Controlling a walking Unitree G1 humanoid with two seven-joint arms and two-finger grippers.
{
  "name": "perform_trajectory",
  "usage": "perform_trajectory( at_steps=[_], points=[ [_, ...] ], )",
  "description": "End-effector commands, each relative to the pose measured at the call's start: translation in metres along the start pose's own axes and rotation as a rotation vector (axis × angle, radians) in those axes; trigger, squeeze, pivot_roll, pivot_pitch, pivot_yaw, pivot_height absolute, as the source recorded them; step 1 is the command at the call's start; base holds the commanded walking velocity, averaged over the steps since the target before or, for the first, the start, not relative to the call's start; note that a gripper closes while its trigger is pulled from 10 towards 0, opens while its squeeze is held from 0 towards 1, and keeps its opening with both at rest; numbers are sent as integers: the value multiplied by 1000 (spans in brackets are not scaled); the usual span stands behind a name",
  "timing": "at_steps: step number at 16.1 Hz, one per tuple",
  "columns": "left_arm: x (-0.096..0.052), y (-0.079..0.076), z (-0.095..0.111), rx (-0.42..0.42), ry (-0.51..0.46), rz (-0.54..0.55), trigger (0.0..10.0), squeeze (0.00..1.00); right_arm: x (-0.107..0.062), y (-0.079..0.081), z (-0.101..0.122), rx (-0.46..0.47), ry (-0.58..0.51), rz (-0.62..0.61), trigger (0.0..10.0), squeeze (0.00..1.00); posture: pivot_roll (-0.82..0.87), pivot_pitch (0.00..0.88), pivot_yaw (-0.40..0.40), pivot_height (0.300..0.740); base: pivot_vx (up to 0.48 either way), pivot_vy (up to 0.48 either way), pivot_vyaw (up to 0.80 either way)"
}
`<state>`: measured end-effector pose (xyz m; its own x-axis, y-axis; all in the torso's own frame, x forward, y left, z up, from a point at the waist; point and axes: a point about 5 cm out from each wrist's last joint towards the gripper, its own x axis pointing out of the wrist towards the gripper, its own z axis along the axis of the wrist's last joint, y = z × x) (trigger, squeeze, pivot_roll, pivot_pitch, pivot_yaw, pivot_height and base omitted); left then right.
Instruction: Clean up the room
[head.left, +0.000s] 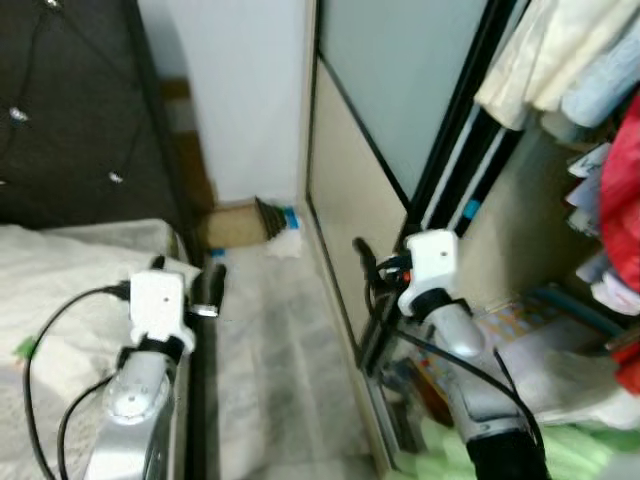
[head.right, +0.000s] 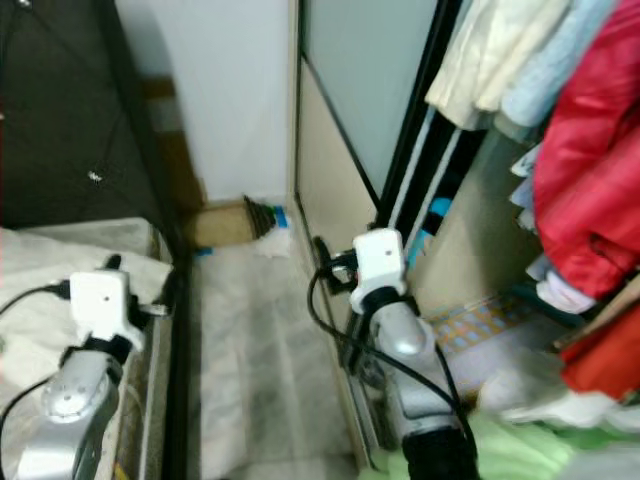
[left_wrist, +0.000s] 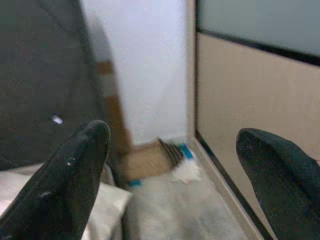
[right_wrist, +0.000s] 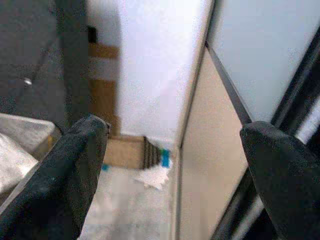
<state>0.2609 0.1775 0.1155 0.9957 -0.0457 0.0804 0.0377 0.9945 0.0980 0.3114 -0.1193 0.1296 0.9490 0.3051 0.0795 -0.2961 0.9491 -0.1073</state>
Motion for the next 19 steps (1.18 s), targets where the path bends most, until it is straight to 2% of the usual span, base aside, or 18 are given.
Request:
perform_trajectory(
  at_steps=[1, 6, 9, 19],
  points=[
    [-2, -6, -1, -25, 3, -8, 10000, 0, -4, -8, -1, -18, 4, -10, 10000, 0, -13, 57, -88, 740, 0, 0, 800],
    [-3, -11, -2, -20, -1, -10, 10000, 0, -6, -8, -1, -25, 6, 5, 10000, 0, -23, 71, -88, 740, 0, 0, 800],
    [-3, -7, -2, 7, -4, 27, 10000, 0, -7, -3, 0, -32, 0, 48, 10000, 0, -19, 81, -91, 740, 0, 0, 800],
    [-2, -9, -2, 19, -14, 15, 10000, 0, -4, 1, 1, -53, -7, 78, 10000, 0, -22, 80, -91, 740, 0, 0, 800]
  ],
)
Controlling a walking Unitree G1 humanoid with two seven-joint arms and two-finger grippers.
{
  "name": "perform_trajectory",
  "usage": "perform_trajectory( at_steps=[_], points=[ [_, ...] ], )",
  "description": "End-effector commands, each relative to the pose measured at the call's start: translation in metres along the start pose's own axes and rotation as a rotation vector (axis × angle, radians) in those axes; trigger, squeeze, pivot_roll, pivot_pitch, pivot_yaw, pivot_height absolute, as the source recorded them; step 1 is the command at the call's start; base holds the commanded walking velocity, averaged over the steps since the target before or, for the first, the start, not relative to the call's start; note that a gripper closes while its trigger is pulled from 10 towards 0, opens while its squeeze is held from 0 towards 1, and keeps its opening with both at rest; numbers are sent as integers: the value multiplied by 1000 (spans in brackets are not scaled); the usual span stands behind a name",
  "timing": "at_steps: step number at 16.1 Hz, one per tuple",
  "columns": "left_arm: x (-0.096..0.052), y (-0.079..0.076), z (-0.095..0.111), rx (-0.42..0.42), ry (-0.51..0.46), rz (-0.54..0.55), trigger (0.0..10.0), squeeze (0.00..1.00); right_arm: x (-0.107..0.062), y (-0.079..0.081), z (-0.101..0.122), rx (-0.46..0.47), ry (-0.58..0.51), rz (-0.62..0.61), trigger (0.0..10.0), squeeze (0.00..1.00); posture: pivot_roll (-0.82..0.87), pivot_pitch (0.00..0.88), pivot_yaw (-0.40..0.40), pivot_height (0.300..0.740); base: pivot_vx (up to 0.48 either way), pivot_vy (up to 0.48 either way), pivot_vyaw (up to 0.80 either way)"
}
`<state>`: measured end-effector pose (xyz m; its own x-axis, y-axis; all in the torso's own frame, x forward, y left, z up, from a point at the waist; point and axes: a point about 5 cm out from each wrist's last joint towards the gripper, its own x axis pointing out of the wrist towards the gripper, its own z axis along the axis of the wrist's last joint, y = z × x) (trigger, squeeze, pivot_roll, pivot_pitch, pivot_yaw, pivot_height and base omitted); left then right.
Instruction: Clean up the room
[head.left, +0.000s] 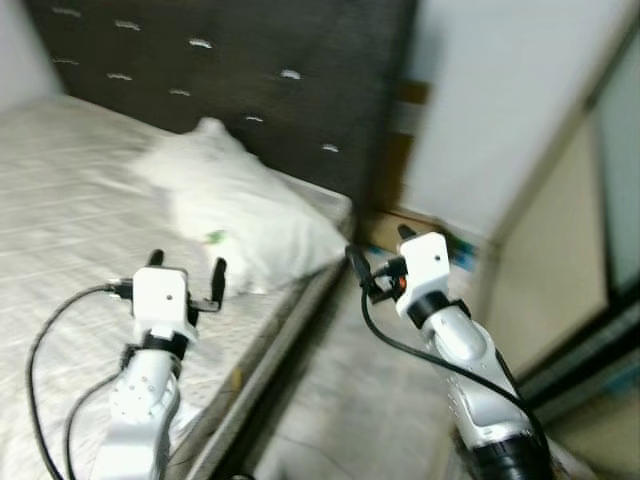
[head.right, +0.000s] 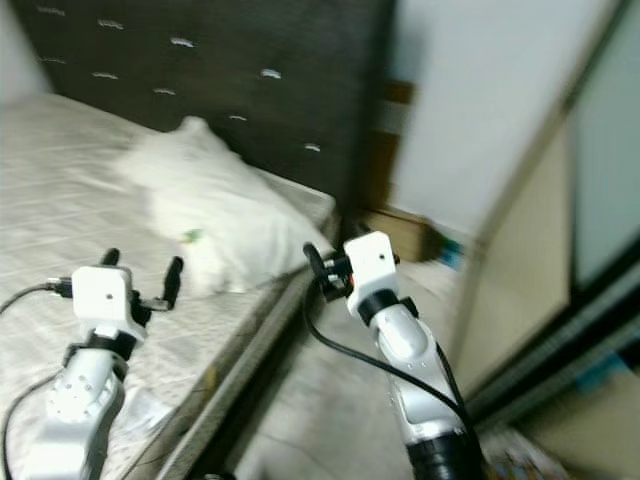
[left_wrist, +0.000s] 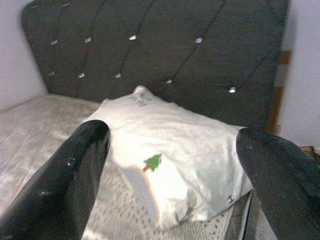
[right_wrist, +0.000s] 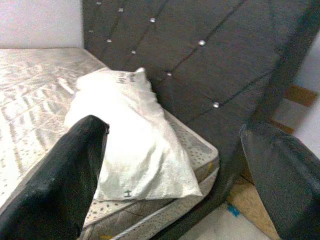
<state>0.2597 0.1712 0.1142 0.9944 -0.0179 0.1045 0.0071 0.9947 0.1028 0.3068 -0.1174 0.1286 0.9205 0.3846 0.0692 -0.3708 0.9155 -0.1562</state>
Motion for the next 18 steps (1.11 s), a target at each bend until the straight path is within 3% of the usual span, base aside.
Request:
perform_trajectory(
  at_steps=[1, 5, 18],
  points=[
    [-1, -4, -2, 13, 6, -12, 10000, 0, 0, -3, 1, -11, -7, -6, 10000, 0, -22, 78, -93, 740, 0, 0, 800],
    [-1, 2, -3, 13, 8, 33, 10000, 0, 1, -2, 2, -17, -14, 3, 10000, 0, -18, 76, -93, 740, 0, 0, 798],
    [-1, -1, -2, -2, -1, -1, 10000, 0, 4, 1, 4, -18, -28, 10, 10000, 0, -13, 69, -91, 740, 0, 0, 794]
  ],
)
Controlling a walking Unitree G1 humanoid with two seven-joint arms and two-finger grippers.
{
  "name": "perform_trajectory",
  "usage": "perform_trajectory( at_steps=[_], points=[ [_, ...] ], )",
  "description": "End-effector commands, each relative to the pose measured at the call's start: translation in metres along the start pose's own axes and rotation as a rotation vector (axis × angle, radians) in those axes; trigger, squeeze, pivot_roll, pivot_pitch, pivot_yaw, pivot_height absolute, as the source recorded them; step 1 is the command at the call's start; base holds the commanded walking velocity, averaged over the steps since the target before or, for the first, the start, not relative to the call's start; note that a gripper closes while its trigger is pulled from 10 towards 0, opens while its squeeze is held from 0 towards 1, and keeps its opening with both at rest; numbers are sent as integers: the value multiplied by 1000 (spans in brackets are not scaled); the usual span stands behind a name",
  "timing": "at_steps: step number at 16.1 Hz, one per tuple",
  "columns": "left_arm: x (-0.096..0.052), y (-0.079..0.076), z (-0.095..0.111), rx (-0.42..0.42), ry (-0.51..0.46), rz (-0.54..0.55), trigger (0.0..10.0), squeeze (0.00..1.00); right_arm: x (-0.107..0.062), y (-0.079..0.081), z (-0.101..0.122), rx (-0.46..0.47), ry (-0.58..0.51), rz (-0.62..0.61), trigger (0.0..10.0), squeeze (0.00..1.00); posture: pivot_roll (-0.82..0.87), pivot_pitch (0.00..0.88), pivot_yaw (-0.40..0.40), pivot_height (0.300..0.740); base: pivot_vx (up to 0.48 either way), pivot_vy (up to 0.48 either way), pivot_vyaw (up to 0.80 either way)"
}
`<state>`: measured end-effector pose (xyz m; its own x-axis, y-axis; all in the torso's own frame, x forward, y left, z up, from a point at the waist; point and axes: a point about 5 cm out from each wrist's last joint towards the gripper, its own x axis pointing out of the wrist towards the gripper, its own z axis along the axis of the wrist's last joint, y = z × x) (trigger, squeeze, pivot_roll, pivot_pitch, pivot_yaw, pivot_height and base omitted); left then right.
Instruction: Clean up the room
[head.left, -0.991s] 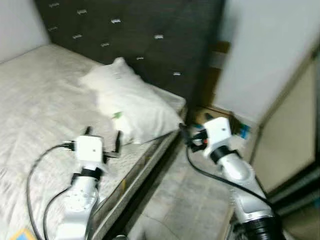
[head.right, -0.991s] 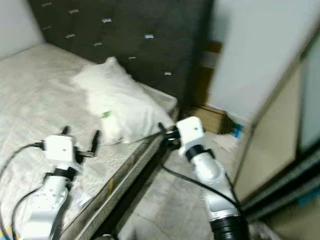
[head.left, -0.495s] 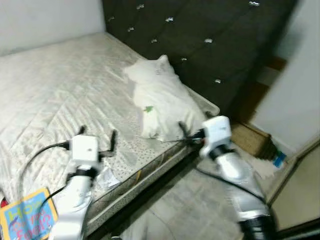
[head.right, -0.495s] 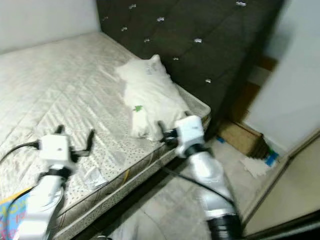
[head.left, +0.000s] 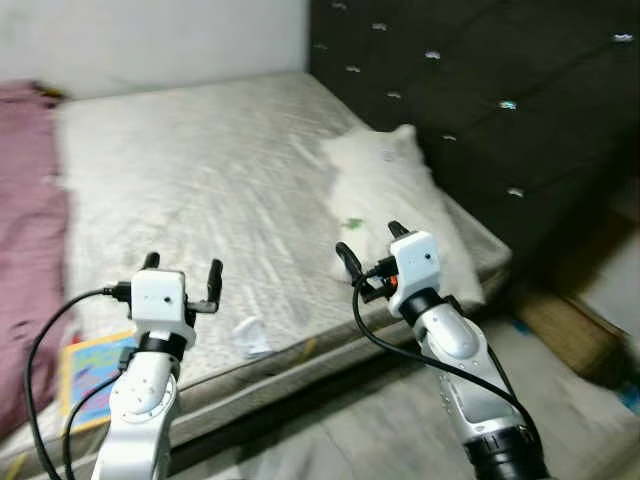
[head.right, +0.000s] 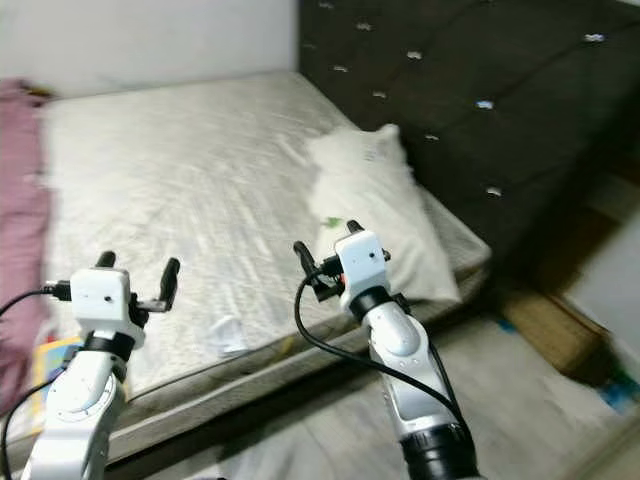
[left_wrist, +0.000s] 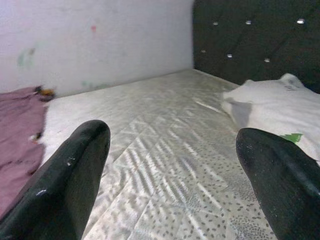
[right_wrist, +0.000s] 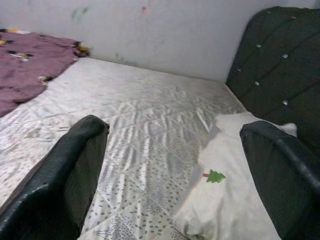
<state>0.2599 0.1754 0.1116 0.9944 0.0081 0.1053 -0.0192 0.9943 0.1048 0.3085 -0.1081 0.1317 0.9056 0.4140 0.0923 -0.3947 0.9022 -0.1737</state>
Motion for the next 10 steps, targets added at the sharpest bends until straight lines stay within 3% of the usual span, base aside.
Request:
perform_trajectory(
  at_steps=[1, 9, 10],
  points=[
    [-1, -4, 0, -8, -1, -28, 10000, 0, -2, -6, 0, -3, 0, -20, 10000, 0, -13, 70, -90, 740, 0, 0, 794],
    [1, -7, 0, -27, -1, -43, 10000, 0, -1, -8, 3, 9, -17, -30, 10000, 0, -23, 68, -90, 740, 0, 0, 791],
    [1, -7, 1, -26, -12, -54, 10000, 0, -1, -8, 2, 18, -17, -32, 10000, 0, -23, 68, -90, 740, 0, 0, 0]
  ],
)
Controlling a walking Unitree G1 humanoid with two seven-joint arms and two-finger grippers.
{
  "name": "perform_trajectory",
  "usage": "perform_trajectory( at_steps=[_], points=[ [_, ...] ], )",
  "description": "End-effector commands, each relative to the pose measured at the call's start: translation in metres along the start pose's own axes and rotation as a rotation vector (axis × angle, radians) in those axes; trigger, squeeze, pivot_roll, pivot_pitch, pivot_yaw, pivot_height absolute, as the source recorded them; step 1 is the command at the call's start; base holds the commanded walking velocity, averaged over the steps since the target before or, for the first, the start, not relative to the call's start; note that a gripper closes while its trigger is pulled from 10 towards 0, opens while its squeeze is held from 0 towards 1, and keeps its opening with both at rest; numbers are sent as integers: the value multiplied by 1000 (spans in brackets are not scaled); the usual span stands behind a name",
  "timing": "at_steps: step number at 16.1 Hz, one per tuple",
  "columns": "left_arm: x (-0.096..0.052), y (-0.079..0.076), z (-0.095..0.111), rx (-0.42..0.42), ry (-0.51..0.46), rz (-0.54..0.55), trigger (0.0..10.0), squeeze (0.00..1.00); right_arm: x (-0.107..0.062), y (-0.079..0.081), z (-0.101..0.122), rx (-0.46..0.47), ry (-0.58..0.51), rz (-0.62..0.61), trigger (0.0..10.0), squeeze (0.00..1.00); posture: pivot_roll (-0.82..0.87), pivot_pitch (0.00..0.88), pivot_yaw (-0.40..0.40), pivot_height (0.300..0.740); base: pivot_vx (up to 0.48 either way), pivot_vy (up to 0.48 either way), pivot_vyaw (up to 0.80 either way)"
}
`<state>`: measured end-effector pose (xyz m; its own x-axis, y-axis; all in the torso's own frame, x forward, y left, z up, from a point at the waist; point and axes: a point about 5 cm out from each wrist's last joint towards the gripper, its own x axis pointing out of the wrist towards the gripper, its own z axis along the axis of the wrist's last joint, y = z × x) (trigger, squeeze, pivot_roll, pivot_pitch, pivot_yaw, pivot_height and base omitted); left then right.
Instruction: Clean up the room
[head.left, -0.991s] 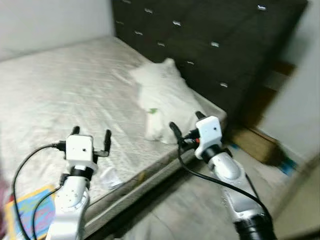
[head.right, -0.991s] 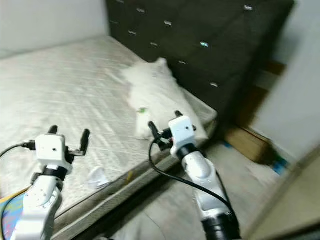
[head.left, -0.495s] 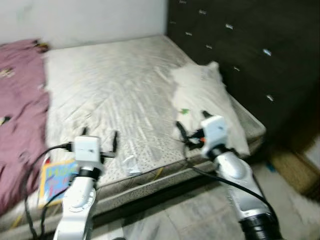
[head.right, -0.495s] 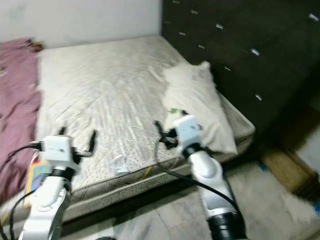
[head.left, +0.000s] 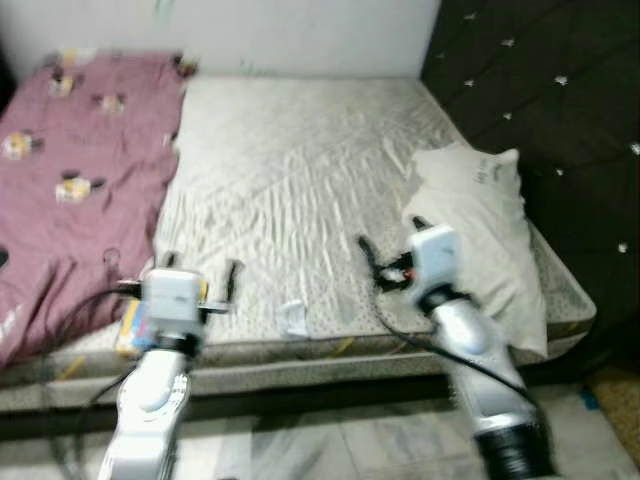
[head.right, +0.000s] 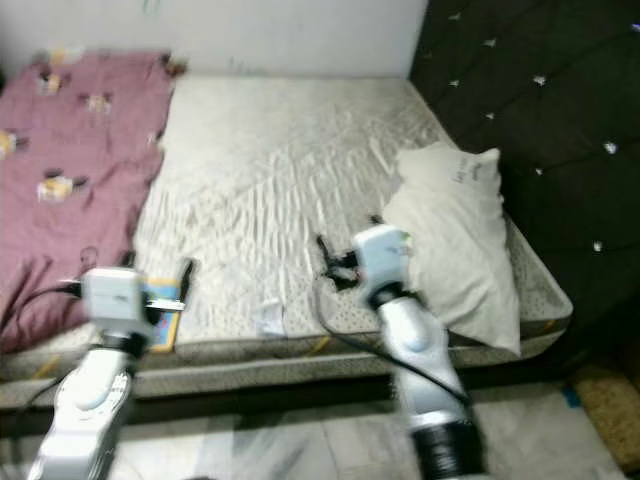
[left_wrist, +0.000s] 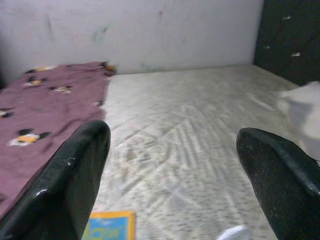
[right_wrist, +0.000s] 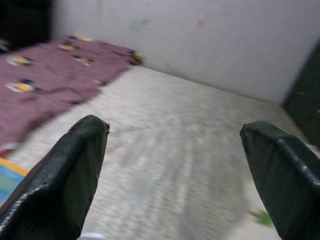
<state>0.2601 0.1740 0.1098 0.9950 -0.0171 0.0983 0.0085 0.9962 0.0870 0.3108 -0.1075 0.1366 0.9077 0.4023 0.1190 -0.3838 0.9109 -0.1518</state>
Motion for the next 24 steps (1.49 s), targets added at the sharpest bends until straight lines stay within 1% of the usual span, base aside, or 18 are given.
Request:
perform_trajectory(
  at_steps=[1, 5, 7, 8, 12, 17, 19, 20, 21, 22, 24],
  points=[
    [1, -6, 3, -1, -20, -32, 10000, 0, -4, -7, -2, -1, 8, -19, 10000, 0, -26, 68, -91, 740, 0, 0, 0],
    [1, -6, 2, 5, -21, -39, 10000, 0, -4, -10, 0, 10, -5, -28, 10000, 0, -26, 68, -91, 740, 0, 0, 0],
    [1, -6, 3, 8, -25, -42, 10000, 0, -4, -9, 0, 10, -5, -28, 10000, 0, -27, 74, -92, 740, 274, 0, 0],
    [0, -6, 2, 13, -25, -43, 10000, 0, -4, -9, 0, -6, -7, -20, 10000, 0, -27, 74, -92, 740, 285, 0, 0],
    [0, -6, 2, 15, -22, -44, 10000, 0, -5, -8, -1, -3, -6, -20, 10000, 0, -27, 76, -90, 740, 289, 0, 689],
    [0, -7, 1, 14, -22, -49, 10000, 0, -5, -8, -1, -3, -6, -19, 10000, 0, -24, 74, -93, 740, 291, 0, 0],
    [0, -7, 3, 0, -29, -34, 10000, 0, -5, -7, -1, -5, -5, -14, 10000, 0, -22, 70, -93, 740, 144, 0, 0],
    [1, -7, 2, -25, -20, -23, 10000, 0, -5, -7, -2, -6, -3, -13, 10000, 0, -22, 70, -93, 740, 0, 0, 0],
    [2, -7, 2, -18, -13, -5, 10000, 0, -5, -7, -2, -9, -3, -11, 10000, 0, -22, 70, -93, 740, 0, 0, 0],
    [2, -7, 2, -16, -15, -8, 10000, 0, -5, -7, -2, -11, -2, -9, 10000, 0, -22, 70, -93, 740, 0, 0, 0],
    [2, -7, 1, -39, -6, -11, 10000, 0, -5, -7, -3, -11, -2, -8, 10000, 0, -21, 67, -92, 740, 0, 0, 219]
  ],
)
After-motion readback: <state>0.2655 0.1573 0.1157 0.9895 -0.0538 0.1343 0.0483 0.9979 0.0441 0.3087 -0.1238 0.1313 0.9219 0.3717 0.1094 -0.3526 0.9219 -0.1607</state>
